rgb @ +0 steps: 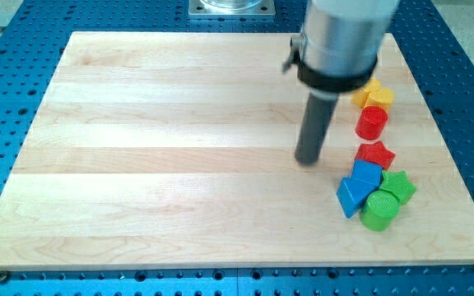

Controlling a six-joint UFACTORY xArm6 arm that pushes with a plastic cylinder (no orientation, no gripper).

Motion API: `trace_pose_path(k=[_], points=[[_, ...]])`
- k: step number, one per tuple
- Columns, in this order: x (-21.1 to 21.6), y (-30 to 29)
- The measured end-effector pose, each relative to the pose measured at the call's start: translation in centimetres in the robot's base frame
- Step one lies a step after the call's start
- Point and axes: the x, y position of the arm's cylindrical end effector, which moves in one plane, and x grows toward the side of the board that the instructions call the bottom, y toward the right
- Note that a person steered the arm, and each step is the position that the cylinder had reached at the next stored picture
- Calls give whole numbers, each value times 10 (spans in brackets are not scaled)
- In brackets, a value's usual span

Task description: Push the group of blocks towards the bottom side

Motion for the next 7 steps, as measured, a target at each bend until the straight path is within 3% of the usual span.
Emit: trace_pose_path(k=[1, 3, 4, 5, 6, 7], points=[[-76, 12], [-127, 96], [-139, 111], [-91, 107], [-75, 96], [-87, 117]])
